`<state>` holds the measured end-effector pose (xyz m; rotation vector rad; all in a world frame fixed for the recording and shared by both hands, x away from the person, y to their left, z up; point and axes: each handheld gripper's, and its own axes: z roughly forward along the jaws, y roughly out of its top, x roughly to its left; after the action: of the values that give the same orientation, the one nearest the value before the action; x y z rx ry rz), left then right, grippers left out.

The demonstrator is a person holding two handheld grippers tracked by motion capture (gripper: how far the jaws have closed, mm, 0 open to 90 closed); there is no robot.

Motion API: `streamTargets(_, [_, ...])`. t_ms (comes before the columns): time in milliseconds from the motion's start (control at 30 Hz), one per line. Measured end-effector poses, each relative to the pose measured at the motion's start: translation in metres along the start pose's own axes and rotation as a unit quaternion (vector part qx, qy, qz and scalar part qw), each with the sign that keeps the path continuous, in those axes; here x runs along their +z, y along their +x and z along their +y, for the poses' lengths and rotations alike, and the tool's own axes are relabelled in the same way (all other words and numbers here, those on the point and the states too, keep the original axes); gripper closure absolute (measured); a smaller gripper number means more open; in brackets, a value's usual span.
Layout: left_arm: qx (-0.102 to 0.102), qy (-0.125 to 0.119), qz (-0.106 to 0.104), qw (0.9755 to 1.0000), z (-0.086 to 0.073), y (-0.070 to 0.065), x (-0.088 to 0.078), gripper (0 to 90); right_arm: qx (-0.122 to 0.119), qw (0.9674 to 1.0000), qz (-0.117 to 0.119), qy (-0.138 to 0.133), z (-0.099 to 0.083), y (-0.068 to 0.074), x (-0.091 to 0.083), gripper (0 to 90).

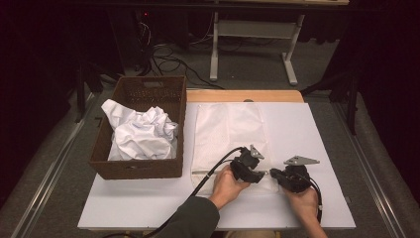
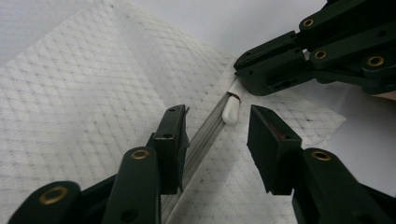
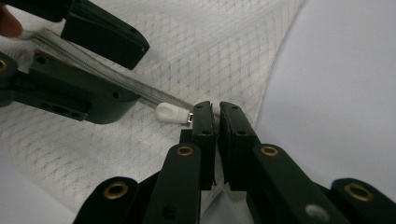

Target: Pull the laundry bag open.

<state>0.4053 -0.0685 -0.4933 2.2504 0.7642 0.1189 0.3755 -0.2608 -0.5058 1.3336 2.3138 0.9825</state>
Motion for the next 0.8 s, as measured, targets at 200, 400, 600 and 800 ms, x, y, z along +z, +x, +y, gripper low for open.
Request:
streamTargets(200, [-0.002, 0.007, 0.001, 1.0, 0.002, 0.001, 0.008, 63.0, 0.005, 1.0, 0.002, -0.003, 0.0, -0.001, 0.0, 86.0])
streamTargets(400, [0.005, 0.013, -0.007, 0.9999, 0.004, -0.001, 0.012, 67.7, 0.013, 0.9999, 0.003, -0.001, 0.0, -0.001, 0.0, 86.1])
streamTargets(600, [-0.007, 0.008, -0.018, 0.9998, 0.004, -0.001, 0.015, 71.0, 0.014, 0.9999, 0.006, 0.0, 0.0, -0.002, 0.0, 86.1])
streamTargets(800, [-0.009, 0.007, -0.028, 0.9995, 0.005, -0.001, 0.017, 74.4, 0.015, 0.9999, 0.006, -0.002, 0.0, -0.002, 0.0, 86.1])
